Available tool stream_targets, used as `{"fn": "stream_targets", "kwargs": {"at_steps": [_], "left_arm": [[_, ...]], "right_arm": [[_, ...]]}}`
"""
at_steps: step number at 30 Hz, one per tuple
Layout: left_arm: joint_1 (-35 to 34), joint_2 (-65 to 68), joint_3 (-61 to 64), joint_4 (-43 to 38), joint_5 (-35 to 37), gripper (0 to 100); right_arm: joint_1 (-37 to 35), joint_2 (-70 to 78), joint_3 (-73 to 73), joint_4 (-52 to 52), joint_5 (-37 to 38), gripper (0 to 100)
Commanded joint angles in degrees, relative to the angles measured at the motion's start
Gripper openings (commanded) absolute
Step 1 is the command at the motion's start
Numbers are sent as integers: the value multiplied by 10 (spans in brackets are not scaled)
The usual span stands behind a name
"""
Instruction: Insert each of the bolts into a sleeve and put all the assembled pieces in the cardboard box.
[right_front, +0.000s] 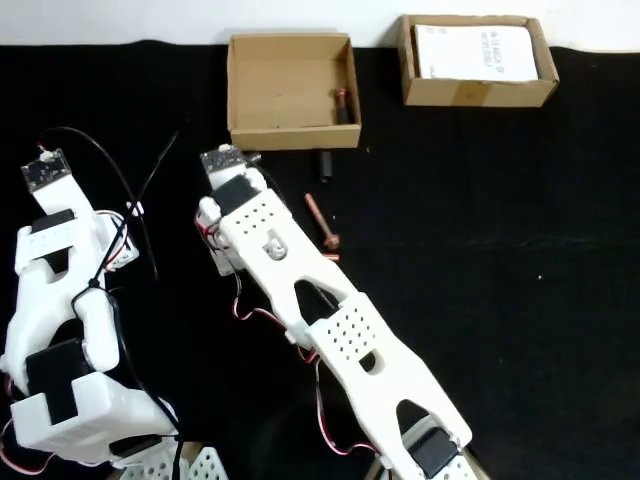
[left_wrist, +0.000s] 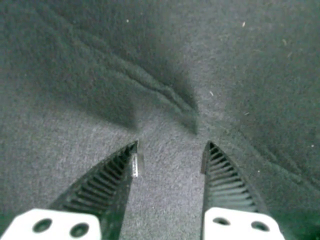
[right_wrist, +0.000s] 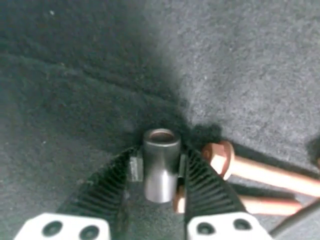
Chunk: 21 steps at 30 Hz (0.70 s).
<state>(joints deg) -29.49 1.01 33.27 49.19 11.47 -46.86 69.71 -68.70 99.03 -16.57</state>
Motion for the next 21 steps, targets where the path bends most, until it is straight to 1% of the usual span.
{"fn": "stream_targets", "kwargs": {"at_steps": [1, 7, 9, 10, 12, 16, 18, 21], "left_arm": [[2, -1, -20, -4, 0, 197], [4, -1, -22, -2, 4, 200], [4, -8, -24, 6, 18, 200], [4, -8, -36, 23, 31, 200], [7, -7, -92, 98, 43, 200], [57, -2, -260, 293, 43, 200], [91, 0, -343, 372, 42, 200], [161, 0, -444, 451, 42, 200]], "right_arm": [[5, 18, 7, 15, -4, 8], [12, -36, -32, 17, -3, 8], [15, -71, -36, 17, 14, 8], [16, -88, -36, 18, 20, 8], [26, -131, -34, 18, 22, 8], [77, -236, -32, 19, 22, 8], [122, -290, -31, 19, 23, 8], [209, -364, -22, 19, 24, 8]]}}
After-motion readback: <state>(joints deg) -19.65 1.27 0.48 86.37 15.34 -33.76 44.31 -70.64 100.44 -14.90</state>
